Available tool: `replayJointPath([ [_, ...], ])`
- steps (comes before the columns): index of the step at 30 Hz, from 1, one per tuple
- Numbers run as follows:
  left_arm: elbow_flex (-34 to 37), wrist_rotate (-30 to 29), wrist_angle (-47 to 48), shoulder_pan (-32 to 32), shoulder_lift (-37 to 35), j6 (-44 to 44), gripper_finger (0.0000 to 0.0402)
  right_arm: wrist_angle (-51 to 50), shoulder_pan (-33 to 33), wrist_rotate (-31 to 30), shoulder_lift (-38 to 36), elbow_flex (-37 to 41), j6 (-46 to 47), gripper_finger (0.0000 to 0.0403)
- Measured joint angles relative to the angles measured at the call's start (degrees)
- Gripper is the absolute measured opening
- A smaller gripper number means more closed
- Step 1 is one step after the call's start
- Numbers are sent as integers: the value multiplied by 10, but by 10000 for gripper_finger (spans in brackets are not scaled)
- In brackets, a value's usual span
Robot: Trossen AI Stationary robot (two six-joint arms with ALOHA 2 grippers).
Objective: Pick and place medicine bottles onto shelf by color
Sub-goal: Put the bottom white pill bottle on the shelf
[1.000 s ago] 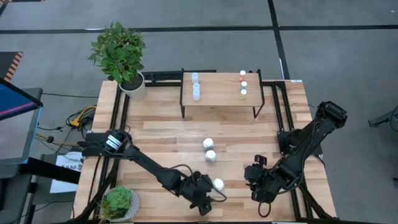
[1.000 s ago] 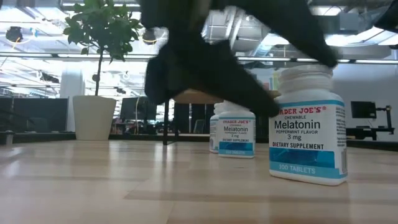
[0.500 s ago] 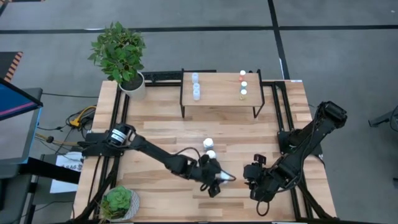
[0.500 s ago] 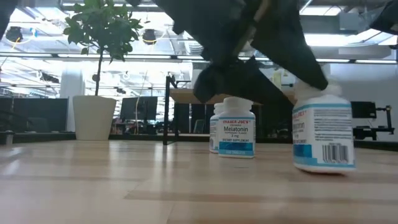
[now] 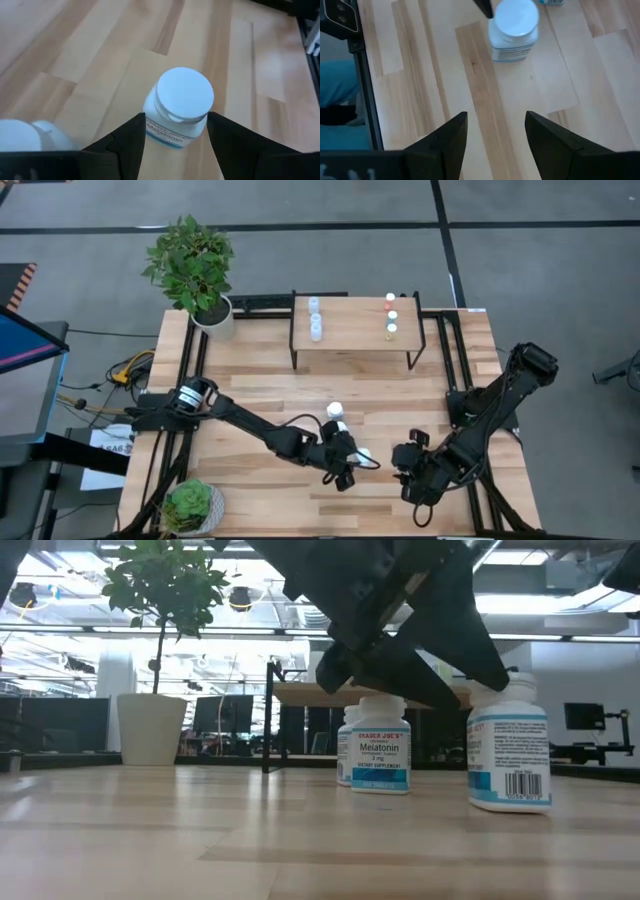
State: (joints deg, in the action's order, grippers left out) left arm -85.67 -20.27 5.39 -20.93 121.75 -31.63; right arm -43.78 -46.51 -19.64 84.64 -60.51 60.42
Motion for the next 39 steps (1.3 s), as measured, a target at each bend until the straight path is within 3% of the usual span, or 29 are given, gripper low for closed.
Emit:
replayJointPath([
  [6, -22, 44, 27, -1, -6, 24, 199, 7, 0, 1, 0, 0, -15, 221],
  [11, -90, 95, 133, -19, -27, 55, 199, 75, -1, 3, 1, 0, -61, 221],
  [15, -144, 85, 277, -33, -44, 70, 199, 128, 2, 2, 22, 0, -67, 221],
  [23, -223, 5, 555, -55, -58, 10, 199, 149, 19, 2, 120, 0, 23, 221],
  [32, -225, 1, 763, -57, -57, -48, 199, 194, 65, 2, 179, 0, 41, 221],
  [39, -225, -26, 846, -56, -57, -41, 199, 185, 118, 1, 177, -1, 4, 221],
])
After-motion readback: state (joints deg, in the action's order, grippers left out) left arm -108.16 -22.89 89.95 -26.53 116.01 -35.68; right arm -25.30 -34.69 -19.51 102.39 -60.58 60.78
